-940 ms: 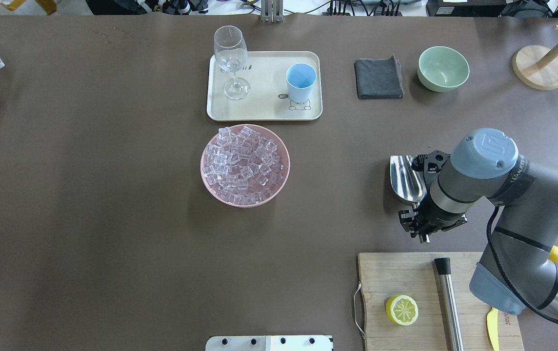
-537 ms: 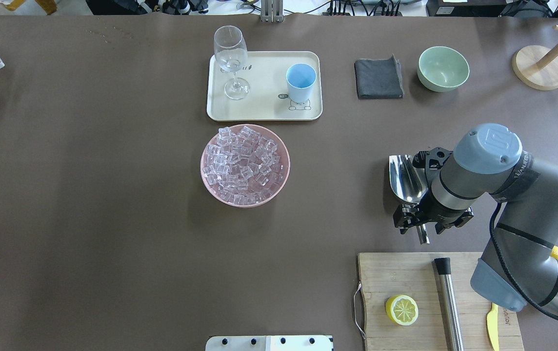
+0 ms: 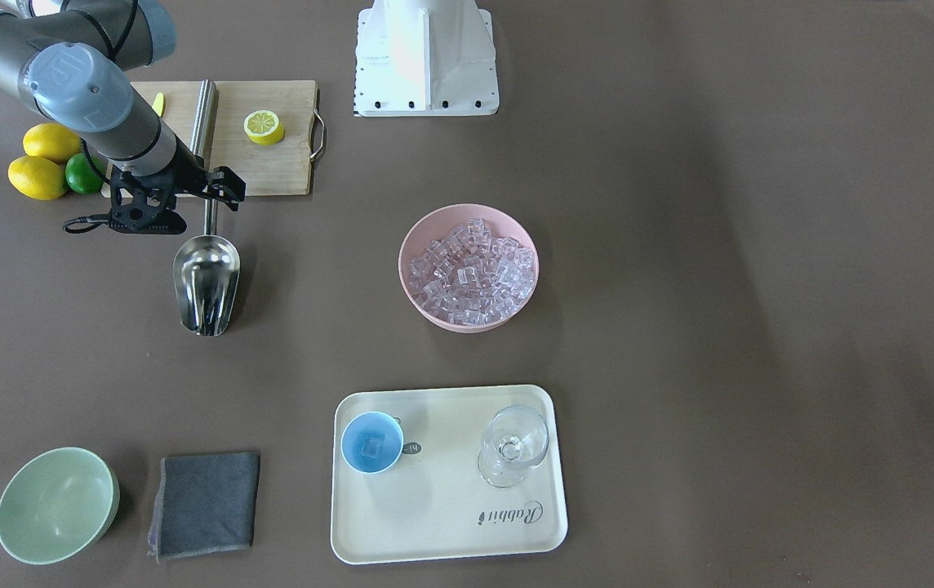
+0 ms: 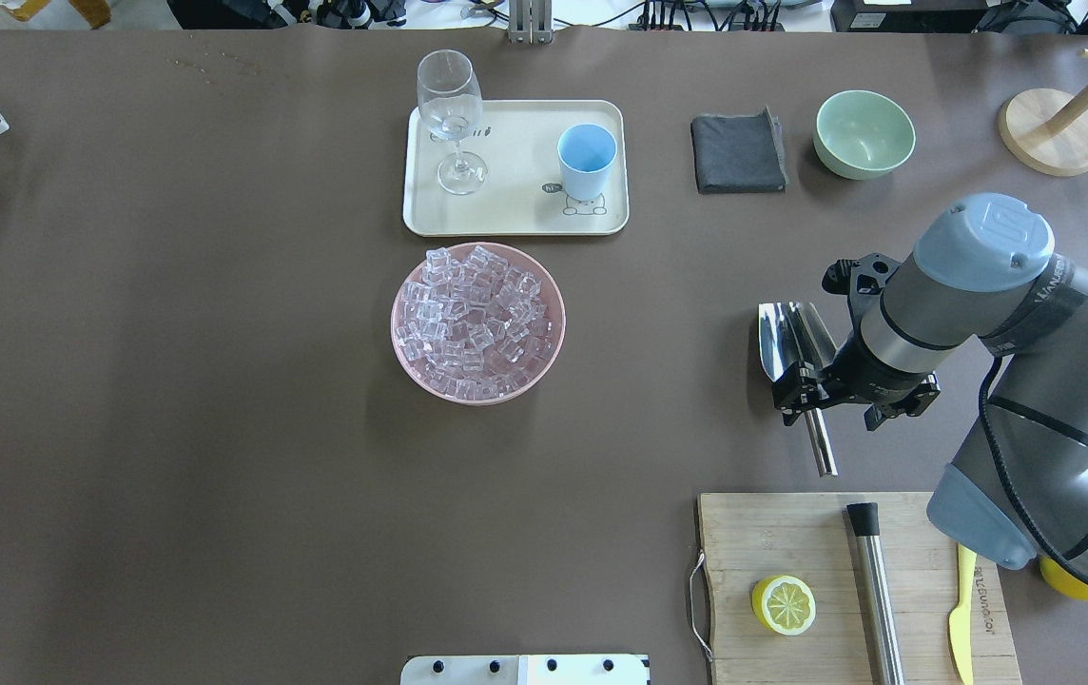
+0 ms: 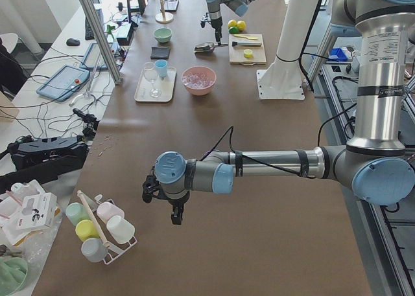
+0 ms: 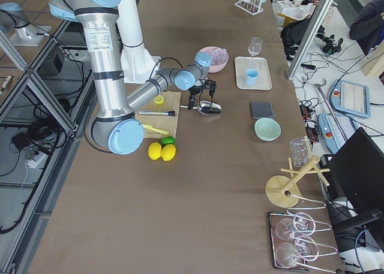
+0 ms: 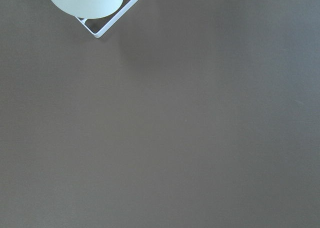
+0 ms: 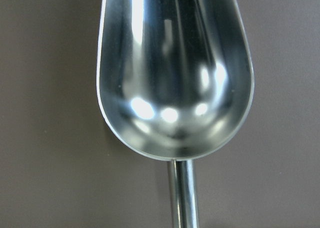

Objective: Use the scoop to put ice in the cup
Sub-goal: 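Lower the scoop back onto the table beside the bowl with the right gripper, then open the right gripper and withdraw it from the scoop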

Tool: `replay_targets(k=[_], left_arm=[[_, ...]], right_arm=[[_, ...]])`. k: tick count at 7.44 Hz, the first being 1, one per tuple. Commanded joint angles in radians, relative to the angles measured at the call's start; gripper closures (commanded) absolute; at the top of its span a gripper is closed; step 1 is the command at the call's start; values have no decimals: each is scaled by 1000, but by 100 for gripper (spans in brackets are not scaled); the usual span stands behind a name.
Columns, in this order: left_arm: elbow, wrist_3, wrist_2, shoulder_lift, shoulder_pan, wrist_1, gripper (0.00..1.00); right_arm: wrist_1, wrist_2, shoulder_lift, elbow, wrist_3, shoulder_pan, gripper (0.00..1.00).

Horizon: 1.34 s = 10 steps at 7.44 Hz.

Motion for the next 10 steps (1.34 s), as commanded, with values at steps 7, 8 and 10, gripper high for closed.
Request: replay_targets(k=[7,8,10], left_arm=[[44,-8,3,-1,2,2,2],[76,-8,5,-1,1,0,2],[95,-6,8,-10,2,-6,2]], right_arm=[[-83,0,-51,23,-416,290,0],[-84,10,-72,26,-442,324,0],[-86,8,-114,20,-545,373,0]])
